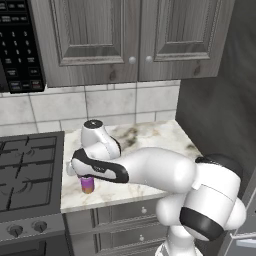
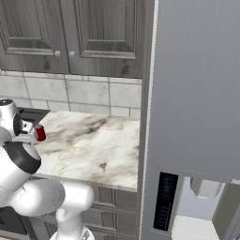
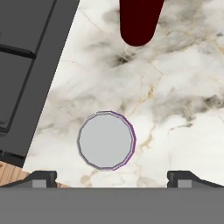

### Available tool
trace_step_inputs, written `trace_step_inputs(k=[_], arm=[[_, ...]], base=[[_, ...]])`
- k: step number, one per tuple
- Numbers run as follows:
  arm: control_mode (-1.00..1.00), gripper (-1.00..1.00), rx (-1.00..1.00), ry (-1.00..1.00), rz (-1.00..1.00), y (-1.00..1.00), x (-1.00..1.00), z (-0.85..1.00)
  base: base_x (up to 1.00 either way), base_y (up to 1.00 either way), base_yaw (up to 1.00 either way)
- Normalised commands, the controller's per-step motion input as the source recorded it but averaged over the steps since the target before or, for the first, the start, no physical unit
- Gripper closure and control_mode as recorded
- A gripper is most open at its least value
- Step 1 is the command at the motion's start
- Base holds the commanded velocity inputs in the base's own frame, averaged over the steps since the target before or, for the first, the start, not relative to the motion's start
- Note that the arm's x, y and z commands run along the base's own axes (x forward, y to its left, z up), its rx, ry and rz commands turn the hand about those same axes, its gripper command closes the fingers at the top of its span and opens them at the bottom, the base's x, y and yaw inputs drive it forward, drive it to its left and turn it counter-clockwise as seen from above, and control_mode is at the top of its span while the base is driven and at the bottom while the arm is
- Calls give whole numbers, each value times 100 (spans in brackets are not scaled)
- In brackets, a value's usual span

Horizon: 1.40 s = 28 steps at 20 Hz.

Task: Four empty soda cans are scattered around the kitchen. Gather all the cans and cluster them next to the stove for recycling.

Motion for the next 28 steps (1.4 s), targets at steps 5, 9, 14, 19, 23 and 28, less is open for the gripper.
trace_step_inputs(k=[5, 9, 14, 19, 23, 28], arm=[[-100, -100, 0, 0, 0, 6, 2, -13], [-100, -100, 0, 0, 0, 0, 2, -14], [-100, -100, 0, 0, 0, 0, 5, -12], [-100, -100, 0, 0, 0, 0, 5, -9], [-100, -100, 0, 0, 0, 0, 6, -9], [-100, -100, 0, 0, 0, 0, 7, -6]], base=[[0, 0, 0], [0, 0, 0], [0, 0, 0], [0, 0, 0], [0, 0, 0], [0, 0, 0]])
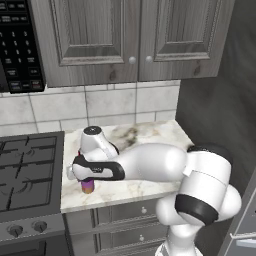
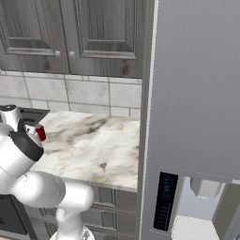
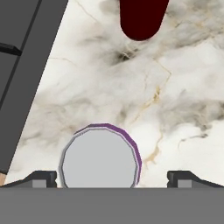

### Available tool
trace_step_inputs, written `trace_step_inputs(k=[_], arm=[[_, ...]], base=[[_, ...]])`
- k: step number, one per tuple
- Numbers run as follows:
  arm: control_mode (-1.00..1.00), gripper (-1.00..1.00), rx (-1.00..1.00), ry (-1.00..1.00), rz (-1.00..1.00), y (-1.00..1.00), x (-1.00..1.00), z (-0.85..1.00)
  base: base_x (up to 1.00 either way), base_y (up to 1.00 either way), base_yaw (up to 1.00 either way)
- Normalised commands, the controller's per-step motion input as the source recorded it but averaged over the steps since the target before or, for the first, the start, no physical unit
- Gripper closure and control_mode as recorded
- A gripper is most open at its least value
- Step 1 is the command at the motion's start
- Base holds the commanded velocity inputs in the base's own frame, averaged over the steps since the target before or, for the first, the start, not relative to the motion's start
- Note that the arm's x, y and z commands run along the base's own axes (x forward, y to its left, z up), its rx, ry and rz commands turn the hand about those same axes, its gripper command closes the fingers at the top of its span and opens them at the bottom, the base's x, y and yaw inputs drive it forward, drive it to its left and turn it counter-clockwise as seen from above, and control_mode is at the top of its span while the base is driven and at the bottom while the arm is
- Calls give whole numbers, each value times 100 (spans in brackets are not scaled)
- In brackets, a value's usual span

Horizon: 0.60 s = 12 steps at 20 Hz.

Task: Four empty soda cans are scattered around the kitchen. Gather all the cans and cluster them next to the stove for recycling.

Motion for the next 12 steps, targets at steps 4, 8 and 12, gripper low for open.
trace_step_inputs(k=[4, 8, 12], arm=[[-100, -100, 0, 0, 0, 5, 8, -4], [-100, -100, 0, 1, 0, 14, 4, -10], [-100, -100, 0, 0, 0, 13, 0, -16]], base=[[0, 0, 0], [0, 0, 0], [0, 0, 0]])
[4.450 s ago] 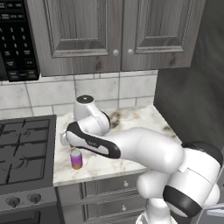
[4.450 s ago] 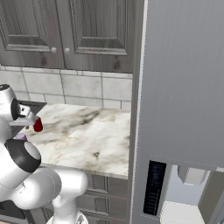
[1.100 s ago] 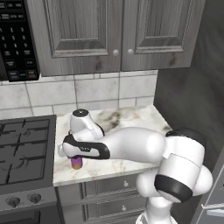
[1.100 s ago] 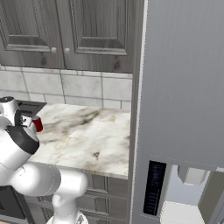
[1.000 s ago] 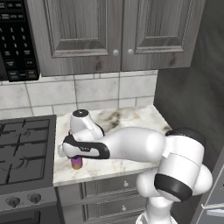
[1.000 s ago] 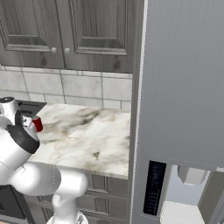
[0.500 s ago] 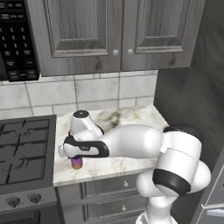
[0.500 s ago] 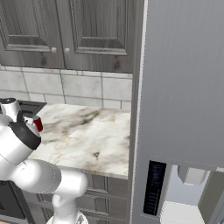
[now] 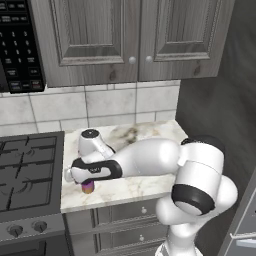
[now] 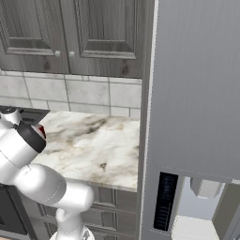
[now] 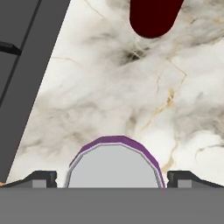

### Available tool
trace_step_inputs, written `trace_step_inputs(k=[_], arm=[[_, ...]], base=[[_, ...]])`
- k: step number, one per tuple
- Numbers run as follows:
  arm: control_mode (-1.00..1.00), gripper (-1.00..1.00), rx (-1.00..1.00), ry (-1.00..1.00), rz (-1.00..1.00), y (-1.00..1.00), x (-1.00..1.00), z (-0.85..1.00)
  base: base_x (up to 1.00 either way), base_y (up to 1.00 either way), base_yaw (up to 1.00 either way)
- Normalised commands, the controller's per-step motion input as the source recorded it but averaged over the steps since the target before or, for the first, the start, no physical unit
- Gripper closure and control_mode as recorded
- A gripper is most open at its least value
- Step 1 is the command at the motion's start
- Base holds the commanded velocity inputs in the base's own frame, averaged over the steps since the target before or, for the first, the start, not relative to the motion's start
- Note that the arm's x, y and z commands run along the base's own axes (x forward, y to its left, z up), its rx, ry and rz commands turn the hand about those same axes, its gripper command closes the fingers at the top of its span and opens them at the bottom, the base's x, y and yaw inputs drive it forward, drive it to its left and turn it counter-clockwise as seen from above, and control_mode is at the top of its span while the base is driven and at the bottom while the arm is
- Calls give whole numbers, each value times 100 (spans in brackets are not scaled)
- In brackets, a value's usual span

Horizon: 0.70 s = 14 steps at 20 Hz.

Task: Four empty soda cans are scattered around the kitchen. Gather all the cans and cluster them next to the stove for recycling.

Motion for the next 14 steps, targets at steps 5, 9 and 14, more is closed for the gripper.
trace_step_inputs(k=[5, 9, 14], arm=[[-100, 100, 0, 1, 0, 4, 1, -3], [-100, 100, 0, 0, 0, 0, 0, 0], [-100, 100, 0, -1, -2, -2, 3, 0]], base=[[0, 0, 0], [0, 0, 0], [0, 0, 0]])
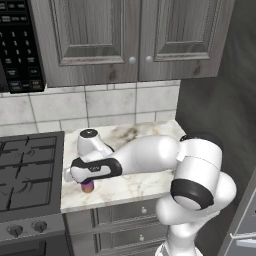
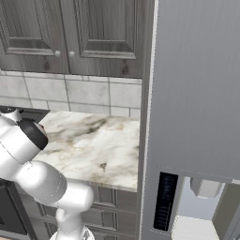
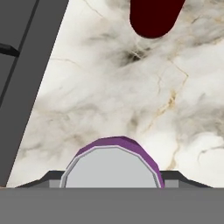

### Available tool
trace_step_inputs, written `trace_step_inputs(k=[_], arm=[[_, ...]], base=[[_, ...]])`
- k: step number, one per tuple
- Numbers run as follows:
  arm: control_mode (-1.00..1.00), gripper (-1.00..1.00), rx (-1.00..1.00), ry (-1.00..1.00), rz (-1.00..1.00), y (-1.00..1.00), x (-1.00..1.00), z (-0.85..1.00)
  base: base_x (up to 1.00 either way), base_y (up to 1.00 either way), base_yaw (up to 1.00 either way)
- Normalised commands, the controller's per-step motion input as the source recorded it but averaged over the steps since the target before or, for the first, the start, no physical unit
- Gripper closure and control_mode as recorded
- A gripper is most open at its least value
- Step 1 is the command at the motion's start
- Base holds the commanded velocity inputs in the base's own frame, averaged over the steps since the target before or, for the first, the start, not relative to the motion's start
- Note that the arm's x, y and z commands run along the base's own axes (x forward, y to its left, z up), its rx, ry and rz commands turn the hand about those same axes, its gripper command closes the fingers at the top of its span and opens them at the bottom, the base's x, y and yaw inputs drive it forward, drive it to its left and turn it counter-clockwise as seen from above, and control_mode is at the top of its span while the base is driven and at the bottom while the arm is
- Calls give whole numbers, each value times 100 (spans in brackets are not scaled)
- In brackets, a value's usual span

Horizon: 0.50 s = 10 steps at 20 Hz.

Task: Four empty soda cans are scattered around the kitchen. Gather all the cans and cluster them next to the stove for recycling.

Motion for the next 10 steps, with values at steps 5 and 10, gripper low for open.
trace_step_inputs(k=[5, 10], arm=[[-100, 100, 3, -4, -2, -5, 20, 10], [-100, 100, 3, -4, -3, 1, 31, 19]], base=[[0, 0, 0], [0, 0, 0]])
